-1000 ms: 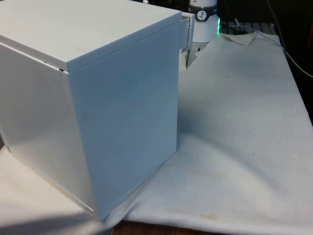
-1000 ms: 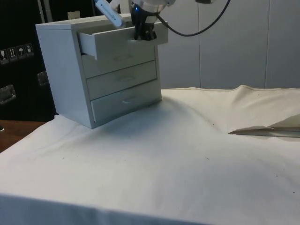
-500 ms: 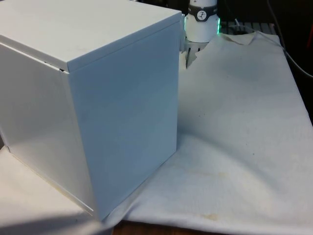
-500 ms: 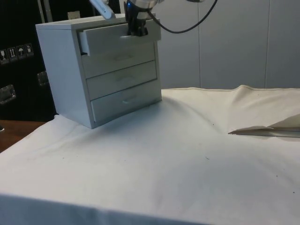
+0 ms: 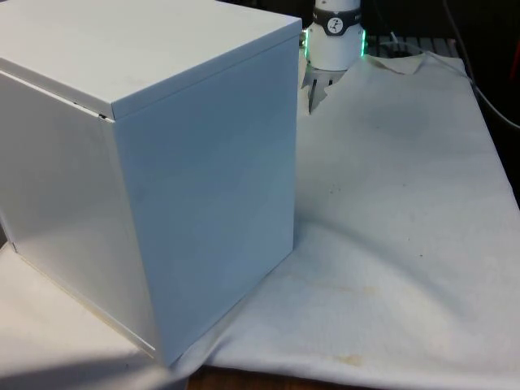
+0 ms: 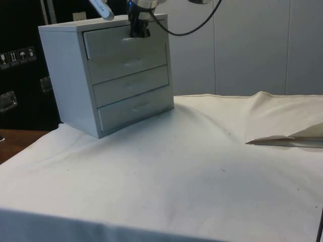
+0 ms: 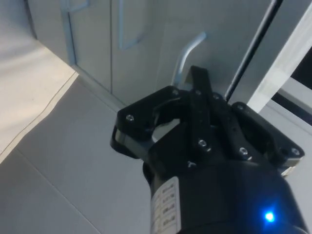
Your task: Open the drawer, then close it.
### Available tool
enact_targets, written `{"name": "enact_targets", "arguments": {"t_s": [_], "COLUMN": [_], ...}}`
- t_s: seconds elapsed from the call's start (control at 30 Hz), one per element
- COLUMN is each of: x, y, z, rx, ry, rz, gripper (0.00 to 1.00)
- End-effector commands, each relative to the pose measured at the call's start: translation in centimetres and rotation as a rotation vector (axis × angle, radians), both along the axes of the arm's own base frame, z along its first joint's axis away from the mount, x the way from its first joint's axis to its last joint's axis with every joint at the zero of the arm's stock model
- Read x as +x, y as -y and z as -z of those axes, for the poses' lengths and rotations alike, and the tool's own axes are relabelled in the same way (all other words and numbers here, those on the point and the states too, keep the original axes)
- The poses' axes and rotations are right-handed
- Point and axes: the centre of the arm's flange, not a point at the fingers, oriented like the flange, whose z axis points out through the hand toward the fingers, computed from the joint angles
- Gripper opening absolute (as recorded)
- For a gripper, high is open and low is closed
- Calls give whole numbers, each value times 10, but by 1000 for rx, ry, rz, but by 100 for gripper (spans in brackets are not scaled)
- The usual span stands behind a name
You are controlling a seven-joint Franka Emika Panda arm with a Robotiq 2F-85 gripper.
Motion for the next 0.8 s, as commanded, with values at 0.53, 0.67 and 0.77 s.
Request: {"name": "enact_targets", "arguments": {"t_s": [0.53, 0.67, 0.77], "x": [4, 7, 8], "y": [2, 3, 3], "z": [1, 1, 0], "rx": [0, -2, -2], "ry": [5, 7, 8], "rz": [3, 3, 2], "gripper": [0, 0, 0]}}
